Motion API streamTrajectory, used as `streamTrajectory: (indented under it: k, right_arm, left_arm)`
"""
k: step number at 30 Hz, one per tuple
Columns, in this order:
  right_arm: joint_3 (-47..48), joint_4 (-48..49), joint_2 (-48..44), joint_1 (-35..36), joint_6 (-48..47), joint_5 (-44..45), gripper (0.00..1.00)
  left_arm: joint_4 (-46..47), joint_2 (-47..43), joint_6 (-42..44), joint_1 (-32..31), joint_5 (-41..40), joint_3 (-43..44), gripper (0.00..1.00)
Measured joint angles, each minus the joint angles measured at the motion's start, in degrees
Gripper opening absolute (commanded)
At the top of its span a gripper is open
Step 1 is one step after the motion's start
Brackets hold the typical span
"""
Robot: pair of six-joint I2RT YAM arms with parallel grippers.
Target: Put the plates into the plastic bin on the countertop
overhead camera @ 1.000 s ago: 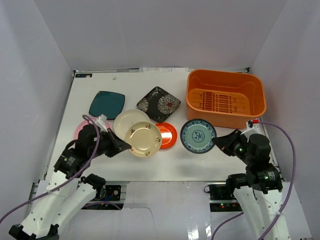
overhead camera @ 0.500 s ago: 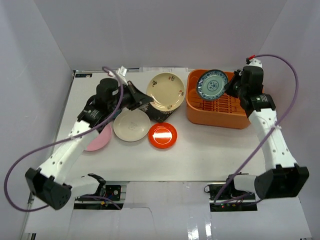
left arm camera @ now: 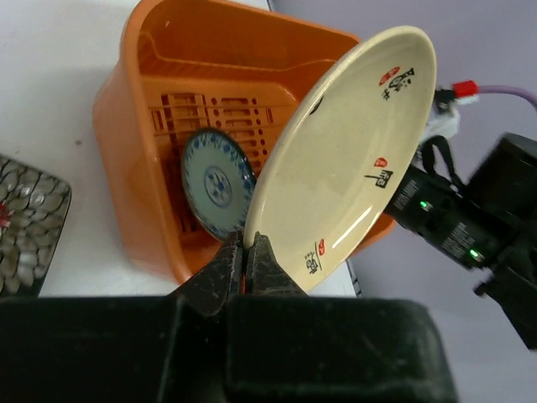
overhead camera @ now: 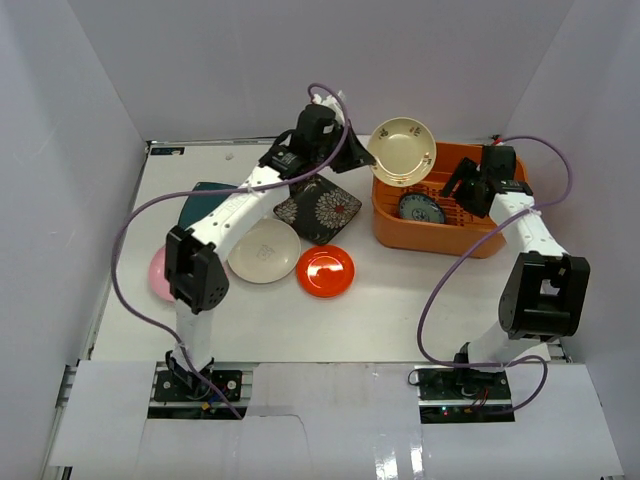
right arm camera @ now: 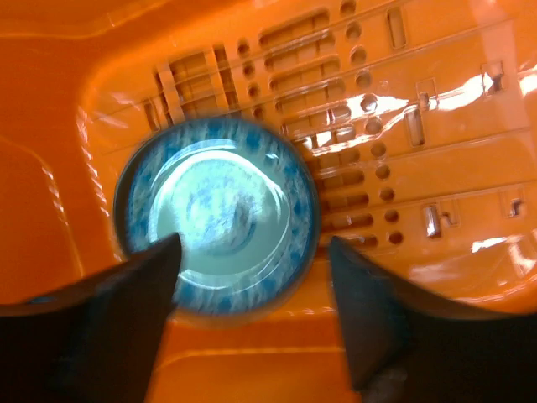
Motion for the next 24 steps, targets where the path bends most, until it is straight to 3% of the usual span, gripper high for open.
streamTrajectory:
  k: [4,8,9,13,16,17,20,21,24]
  right_arm:
    - [0.0,1.2,-2.7,-4.3,2.4,-2.7,0.78]
    - [-0.2,2.2,-12.2,-10.2,5.5,-3.7,0.51]
    - [-0.7,3.3,-15.8,-11.7,6.1,-3.6,0.49]
    - [-3.8,8.8,-29.7,-13.7,8.6,-6.3,0.49]
    - [-6.1,11.4,-34.8,-12.8,9.6,-10.9,0.54]
    - [-7.2,12.0,-35.6,-12.2,9.7,-12.3,0.57]
    - [-11.6,12.3,-37.1,-9.6,10.0,-15.1,0.63]
    - [-13.1,12.0,-37.4,-8.4,9.9,-15.9,0.63]
    - [-17.8,10.2,-39.6,-2.5,9.6,-17.3,0.64]
  left_arm:
    - [-2.8,10.7,1.0,-2.3,-1.3,11.3,0.00]
    - [-4.8,19.4,1.0,-4.2,-1.8,20.0,0.00]
    - [-5.0,21.1,1.0,-4.7,-1.8,21.1,0.00]
    - [-6.8,26.7,0.7,-6.0,-1.9,24.9,0.00]
    - [-7.0,29.4,0.5,-6.9,-1.9,26.1,0.16]
    - [-6.9,29.7,0.2,-7.1,-1.8,26.1,0.28]
    - [-6.7,29.7,-0.4,-7.5,-1.7,26.1,0.49]
    - [-6.1,29.7,-0.6,-7.6,-1.6,26.1,0.63]
    - [-4.7,29.6,-1.0,-7.8,-1.1,26.1,0.80]
